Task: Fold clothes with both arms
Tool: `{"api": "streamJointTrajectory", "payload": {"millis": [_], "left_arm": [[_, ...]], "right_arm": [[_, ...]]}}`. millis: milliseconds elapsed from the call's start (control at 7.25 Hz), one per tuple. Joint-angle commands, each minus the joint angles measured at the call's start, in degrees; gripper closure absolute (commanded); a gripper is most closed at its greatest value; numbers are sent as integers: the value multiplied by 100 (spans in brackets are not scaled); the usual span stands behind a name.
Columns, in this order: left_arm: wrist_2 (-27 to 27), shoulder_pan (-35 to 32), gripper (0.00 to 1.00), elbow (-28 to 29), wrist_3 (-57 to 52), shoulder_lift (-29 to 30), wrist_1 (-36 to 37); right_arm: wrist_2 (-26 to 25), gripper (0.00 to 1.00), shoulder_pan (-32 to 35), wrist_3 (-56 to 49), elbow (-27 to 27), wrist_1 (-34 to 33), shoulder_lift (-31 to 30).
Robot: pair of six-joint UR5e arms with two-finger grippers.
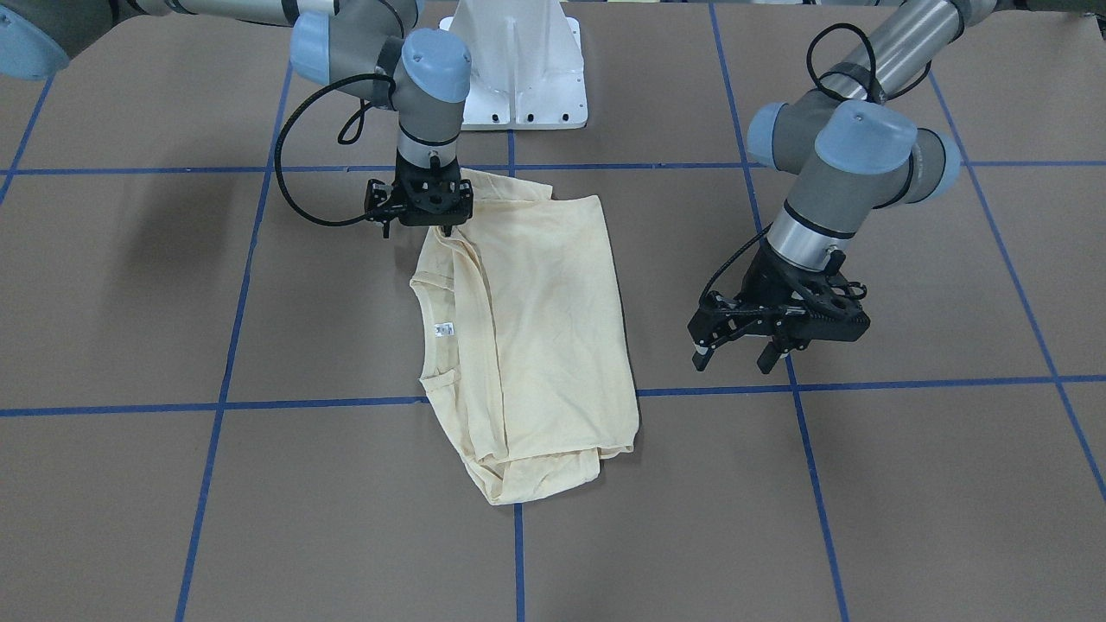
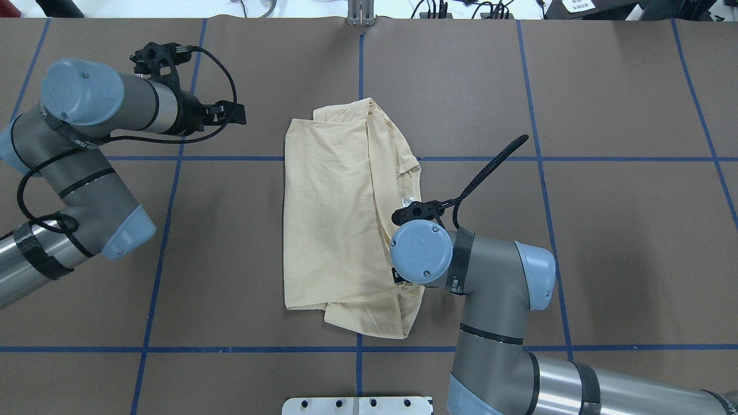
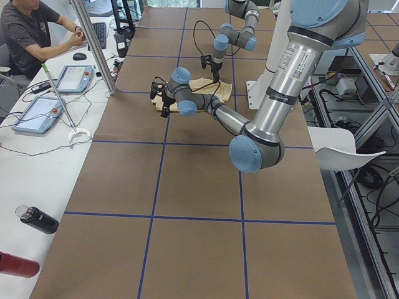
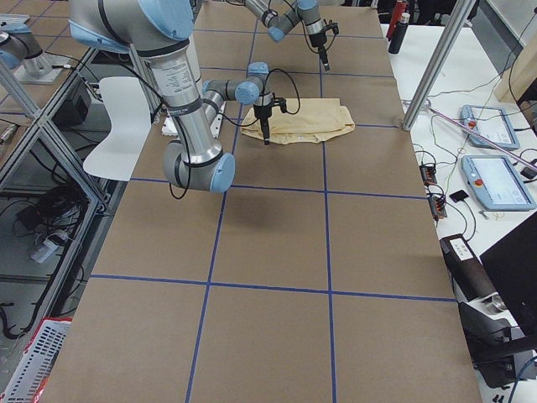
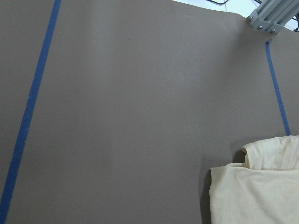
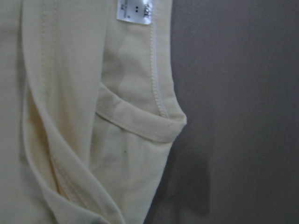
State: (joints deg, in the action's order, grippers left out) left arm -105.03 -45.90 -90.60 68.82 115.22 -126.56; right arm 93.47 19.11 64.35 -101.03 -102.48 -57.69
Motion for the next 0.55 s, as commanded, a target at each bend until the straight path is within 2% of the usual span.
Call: {"api": "streamJointTrajectory", "payload": {"millis": [0,276,414], "left_arm": [[0,37,0,7,0,0,-9],[0,38,0,-2,0,0,0],[0,38,0,-2,0,0,0]], "right_arm": [[-5,0,22,-2,-205,9,-303],[-5,0,13,-106,-522,0,-445],[-100,0,22,-264,-471,44,-332]]}}
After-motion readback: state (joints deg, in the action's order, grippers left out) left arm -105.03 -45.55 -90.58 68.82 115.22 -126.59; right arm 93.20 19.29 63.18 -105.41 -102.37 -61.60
